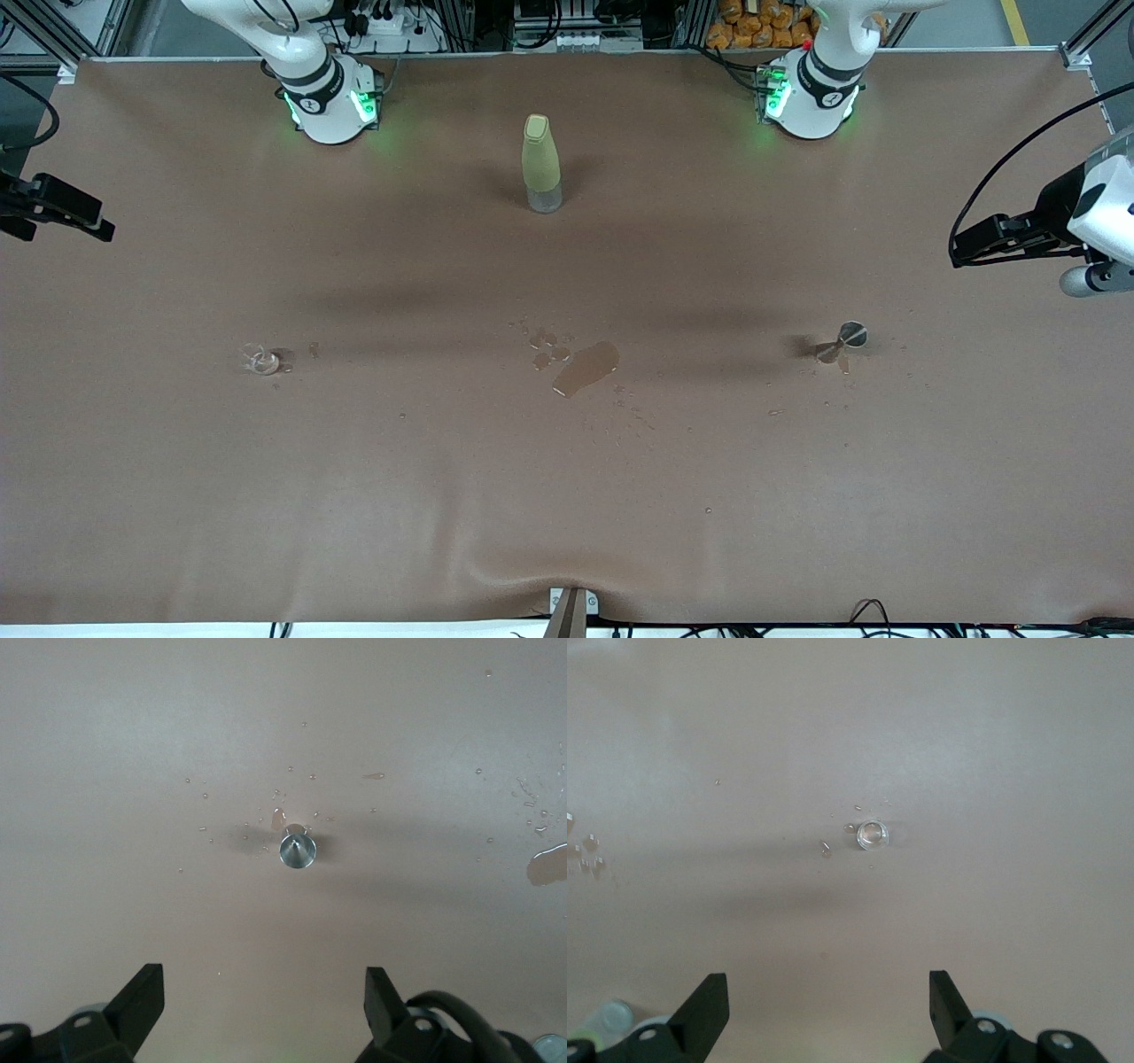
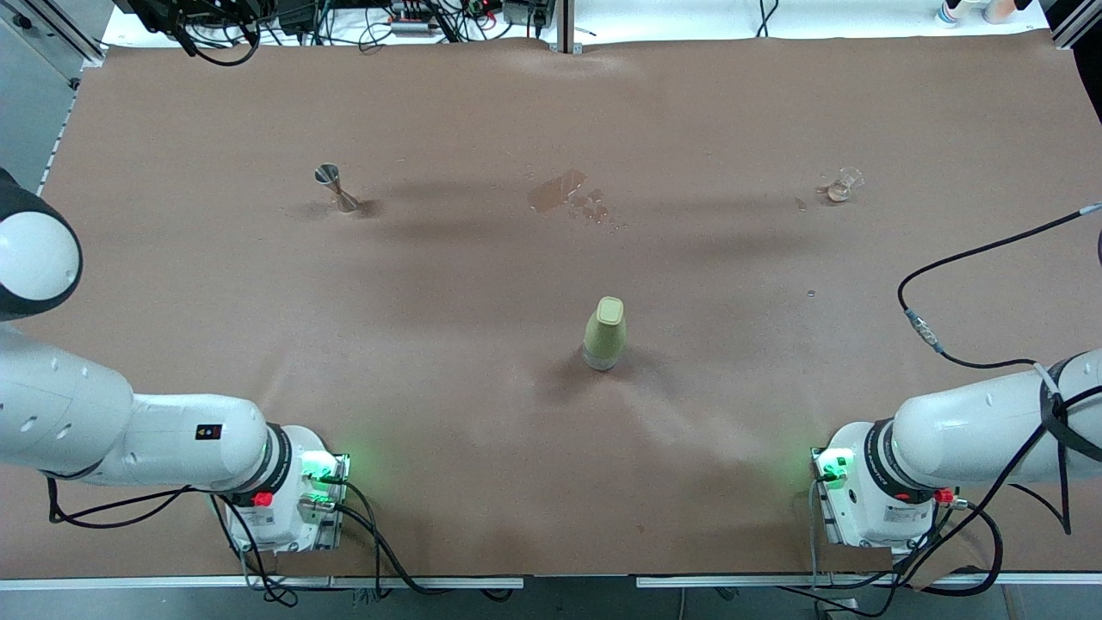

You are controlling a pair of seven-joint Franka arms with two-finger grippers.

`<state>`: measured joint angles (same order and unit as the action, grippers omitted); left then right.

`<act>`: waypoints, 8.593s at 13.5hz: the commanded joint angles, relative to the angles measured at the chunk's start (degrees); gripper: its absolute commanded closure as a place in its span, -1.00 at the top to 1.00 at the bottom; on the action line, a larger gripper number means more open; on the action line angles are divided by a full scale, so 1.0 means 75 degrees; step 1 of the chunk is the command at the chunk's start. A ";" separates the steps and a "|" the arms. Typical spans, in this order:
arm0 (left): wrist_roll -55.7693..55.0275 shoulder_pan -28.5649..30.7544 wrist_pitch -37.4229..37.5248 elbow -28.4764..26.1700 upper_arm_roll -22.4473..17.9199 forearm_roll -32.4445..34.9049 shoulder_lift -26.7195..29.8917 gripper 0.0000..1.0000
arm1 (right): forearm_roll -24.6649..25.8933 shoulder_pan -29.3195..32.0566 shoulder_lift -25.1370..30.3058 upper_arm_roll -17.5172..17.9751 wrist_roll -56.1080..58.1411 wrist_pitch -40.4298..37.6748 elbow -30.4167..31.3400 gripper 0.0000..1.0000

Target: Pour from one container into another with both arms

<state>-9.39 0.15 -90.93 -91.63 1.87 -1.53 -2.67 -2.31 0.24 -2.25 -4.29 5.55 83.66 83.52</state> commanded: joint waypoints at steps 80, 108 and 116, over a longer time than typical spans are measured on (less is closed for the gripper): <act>2.0459 0.2453 -0.1575 -0.1600 0.0021 -0.7531 -0.5363 0.54 | -0.9053 0.3753 -0.7154 0.1028 1.8877 0.0094 0.0770 -0.88; 2.0318 0.2395 -0.1517 -0.1272 0.0512 -0.7974 -0.4684 -1.00 | -1.3342 -0.0617 -0.2642 0.1135 1.7315 0.4009 0.4553 -1.00; 2.0307 0.1739 -0.1938 -0.1271 0.0525 -0.8796 -0.4766 -1.00 | -1.6529 -0.2878 -0.2841 0.1158 1.8548 0.4396 0.4708 -1.00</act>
<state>142.72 13.92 -103.96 -100.58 5.85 -65.81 -38.88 -120.92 -18.67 -23.92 4.86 142.14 116.29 118.75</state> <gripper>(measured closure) 0.793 0.524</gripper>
